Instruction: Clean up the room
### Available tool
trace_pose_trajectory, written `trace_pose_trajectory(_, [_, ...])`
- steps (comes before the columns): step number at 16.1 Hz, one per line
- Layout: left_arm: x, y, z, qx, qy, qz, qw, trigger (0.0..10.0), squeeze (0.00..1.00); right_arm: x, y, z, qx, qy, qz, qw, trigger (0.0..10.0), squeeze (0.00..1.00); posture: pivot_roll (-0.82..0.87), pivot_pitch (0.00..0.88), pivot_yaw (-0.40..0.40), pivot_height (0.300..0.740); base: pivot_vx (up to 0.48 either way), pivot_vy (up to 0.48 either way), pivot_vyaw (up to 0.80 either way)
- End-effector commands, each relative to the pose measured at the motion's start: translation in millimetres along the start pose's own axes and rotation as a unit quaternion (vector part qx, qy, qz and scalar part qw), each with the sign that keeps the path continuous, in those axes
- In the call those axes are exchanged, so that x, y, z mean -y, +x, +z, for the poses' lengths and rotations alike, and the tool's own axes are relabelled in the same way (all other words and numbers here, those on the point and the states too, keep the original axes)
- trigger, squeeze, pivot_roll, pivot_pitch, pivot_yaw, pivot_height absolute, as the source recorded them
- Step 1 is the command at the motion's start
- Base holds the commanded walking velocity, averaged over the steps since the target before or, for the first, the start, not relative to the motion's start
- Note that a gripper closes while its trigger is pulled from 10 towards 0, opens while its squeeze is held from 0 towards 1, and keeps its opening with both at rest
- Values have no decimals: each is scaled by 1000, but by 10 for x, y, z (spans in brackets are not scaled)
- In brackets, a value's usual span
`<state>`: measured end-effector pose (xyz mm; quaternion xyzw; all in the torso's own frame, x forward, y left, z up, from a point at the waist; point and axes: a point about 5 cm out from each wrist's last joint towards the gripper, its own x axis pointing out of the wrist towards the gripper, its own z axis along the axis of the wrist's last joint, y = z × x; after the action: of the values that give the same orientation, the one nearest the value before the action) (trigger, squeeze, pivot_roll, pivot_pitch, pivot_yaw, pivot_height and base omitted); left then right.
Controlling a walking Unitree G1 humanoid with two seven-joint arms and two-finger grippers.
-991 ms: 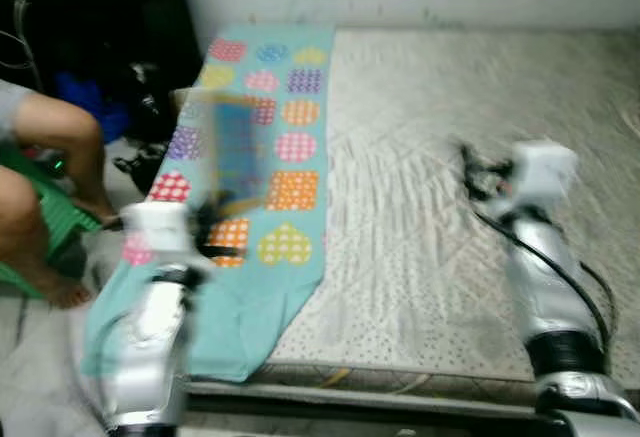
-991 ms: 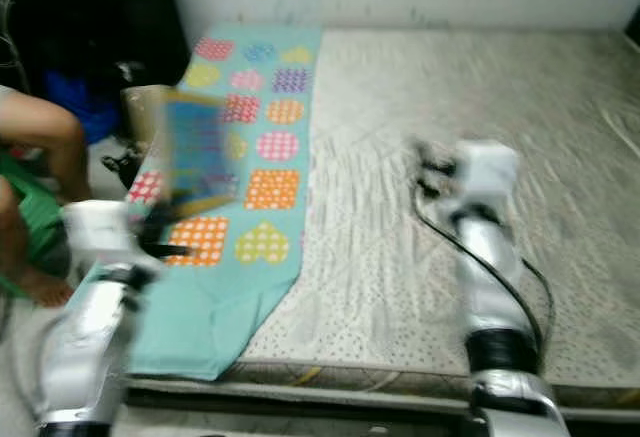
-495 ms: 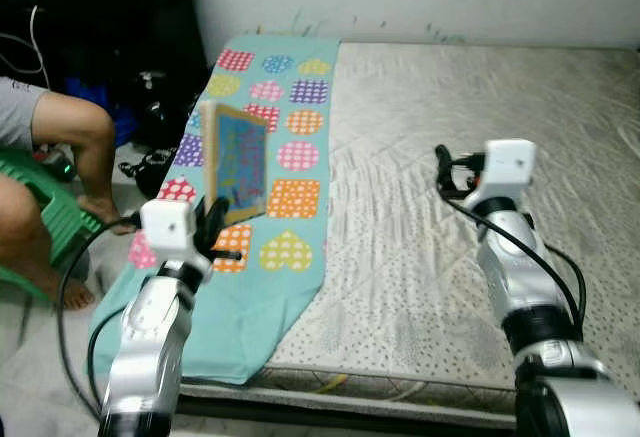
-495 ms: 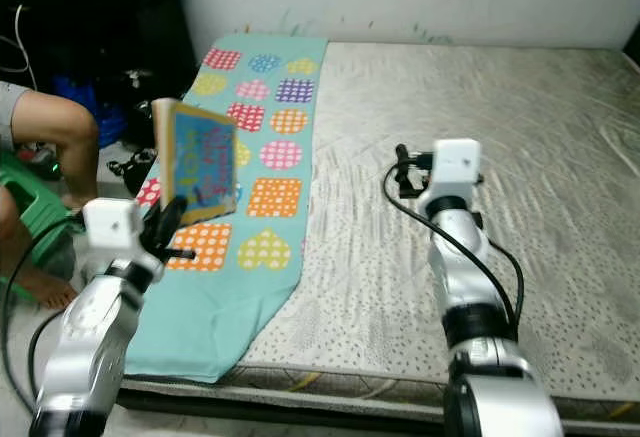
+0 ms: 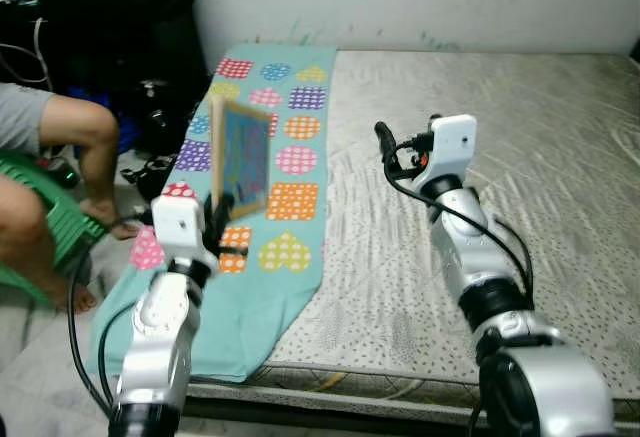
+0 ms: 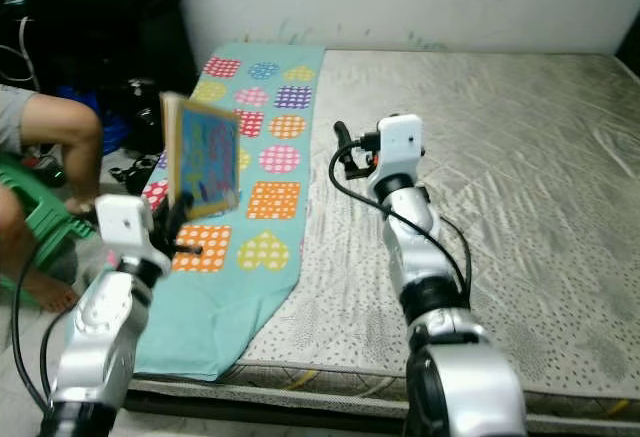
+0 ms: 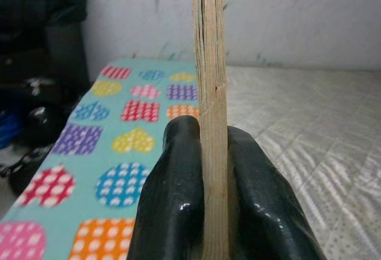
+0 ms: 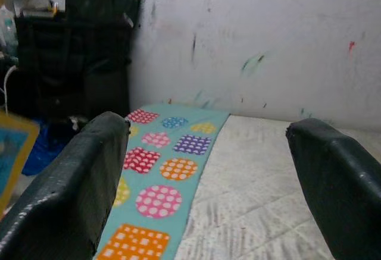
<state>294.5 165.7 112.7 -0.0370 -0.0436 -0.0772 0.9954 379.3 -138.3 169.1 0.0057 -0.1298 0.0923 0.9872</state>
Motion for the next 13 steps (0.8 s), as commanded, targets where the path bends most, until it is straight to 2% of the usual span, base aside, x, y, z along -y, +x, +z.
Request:
trace_pose_trajectory(1, [-11,-10,170,45,16,2,999,10000,0,58,-133,-72,8,15,-30,999,10000,0,-9,6,42,740,0,0,0])
trace_pose_trajectory(2, [-27,-30,165,47,19,4,999,10000,0,89,-254,-120,17,-1,-35,999,10000,0,-7,9,37,740,0,0,0])
trace_pose_trajectory(4, [-85,-75,179,51,24,17,998,10000,0,238,-528,-217,13,9,-72,997,10000,0,-11,16,33,740,0,0,0])
trace_pose_trajectory(6, [-148,-144,173,48,21,29,998,10000,0,376,-904,-205,20,-25,-64,997,10000,0,-55,36,38,740,0,0,0])
trace_pose_trajectory(7, [-149,-179,141,42,19,31,998,10000,0,426,-1064,-204,9,-26,-63,998,10000,0,-70,44,39,740,0,0,0])
trace_pose_trajectory(9, [-99,-283,77,32,9,32,999,10000,0,575,-1400,-138,-15,-55,-70,996,10000,0,-96,62,38,740,0,0,0])
trace_pose_trajectory(12, [-45,-400,3,17,-2,45,999,10000,0,662,-1607,-78,-41,-66,-87,993,10000,0,-110,83,43,740,0,0,0])
trace_pose_trajectory(13, [-34,-399,-6,15,1,43,999,10000,0,674,-1619,-68,-46,-63,-95,992,10000,0,-109,77,46,740,0,0,0])
